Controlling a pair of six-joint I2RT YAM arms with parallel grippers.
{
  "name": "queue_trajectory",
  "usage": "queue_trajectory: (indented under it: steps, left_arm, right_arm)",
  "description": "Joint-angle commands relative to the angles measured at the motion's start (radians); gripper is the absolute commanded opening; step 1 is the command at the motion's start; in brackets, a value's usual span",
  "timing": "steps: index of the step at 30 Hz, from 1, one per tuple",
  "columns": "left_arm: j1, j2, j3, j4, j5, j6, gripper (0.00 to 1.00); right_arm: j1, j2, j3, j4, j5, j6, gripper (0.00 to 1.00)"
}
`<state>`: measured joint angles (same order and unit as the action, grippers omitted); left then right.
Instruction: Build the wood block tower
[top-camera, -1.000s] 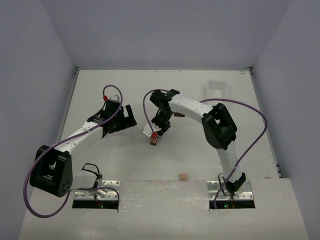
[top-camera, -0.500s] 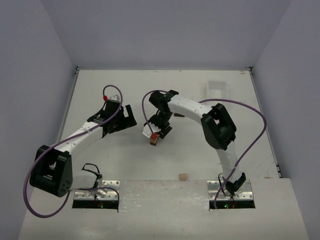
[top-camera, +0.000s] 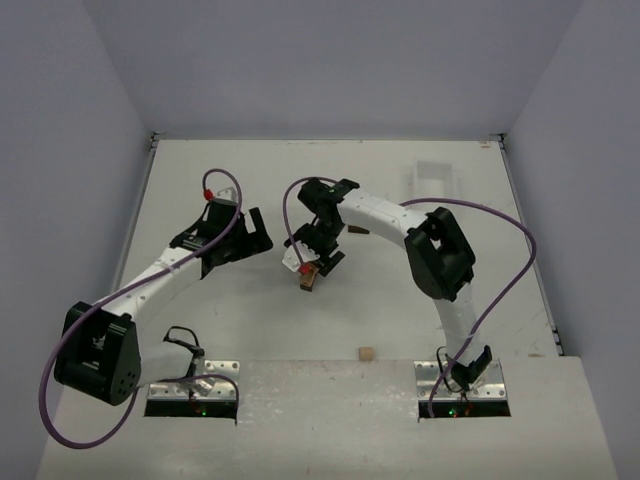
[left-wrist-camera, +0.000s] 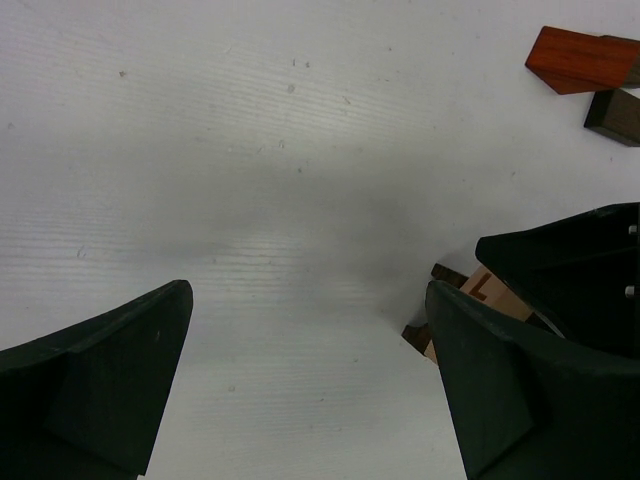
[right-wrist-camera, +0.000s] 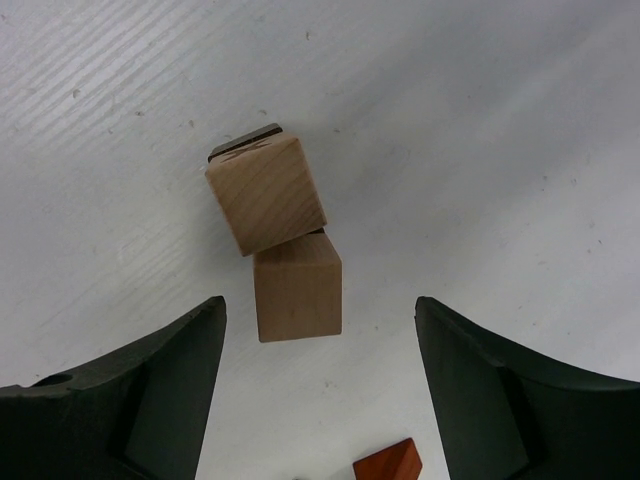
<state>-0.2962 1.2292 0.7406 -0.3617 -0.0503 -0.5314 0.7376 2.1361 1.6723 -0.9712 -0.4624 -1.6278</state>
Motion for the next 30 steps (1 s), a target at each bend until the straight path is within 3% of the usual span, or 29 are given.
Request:
queue_trajectory:
  steps: [1, 4, 7, 10, 13, 16, 20, 27, 30]
  left_arm:
    - [-0.012, -0.087, 0.044, 0.005, -0.026, -0.019, 1.0]
    - [-0.011, -0.119, 0.058, -0.018, -0.065, -0.047, 1.0]
    - [-0.011, -0.129, 0.095, -0.022, -0.128, -0.088, 1.0]
    - [-0.011, -0.128, 0.113, 0.033, -0.13, -0.107, 1.0]
    - [-0.009, -0.098, 0.11, 0.103, -0.099, -0.111, 1.0]
    - [-0.008, -0.064, 0.112, 0.141, -0.093, -0.111, 1.0]
    - [-0.006, -0.031, 0.11, 0.178, -0.08, -0.103, 1.0]
    - [-0.006, -0.048, 0.014, 0.2, -0.084, -0.1, 1.0]
    - [-0.006, -0.048, -0.013, 0.206, -0.083, -0.111, 1.0]
  right_arm:
    - [-0.01, -0.125, 0.0, 0.02, -0.021, 0.053, 0.79]
    - [-0.029, -0.163, 0.01, 0.025, -0.036, 0.13, 0.83]
    - [-0.075, -0.231, -0.012, 0.028, -0.098, 0.207, 0.98]
    - [-0.118, -0.308, -0.071, 0.083, -0.19, 0.301, 0.99]
    - [-0.124, -0.457, -0.296, 0.352, -0.151, 0.529, 0.99]
    - [-0.125, -0.548, -0.476, 0.75, -0.017, 0.802, 0.99]
    - [-0.127, -0.616, -0.606, 0.962, 0.158, 1.135, 0.99]
    - [-0.126, -0.551, -0.541, 0.853, 0.339, 1.487, 0.99]
    - [-0.125, -0.518, -0.543, 0.838, 0.354, 1.506, 0.99]
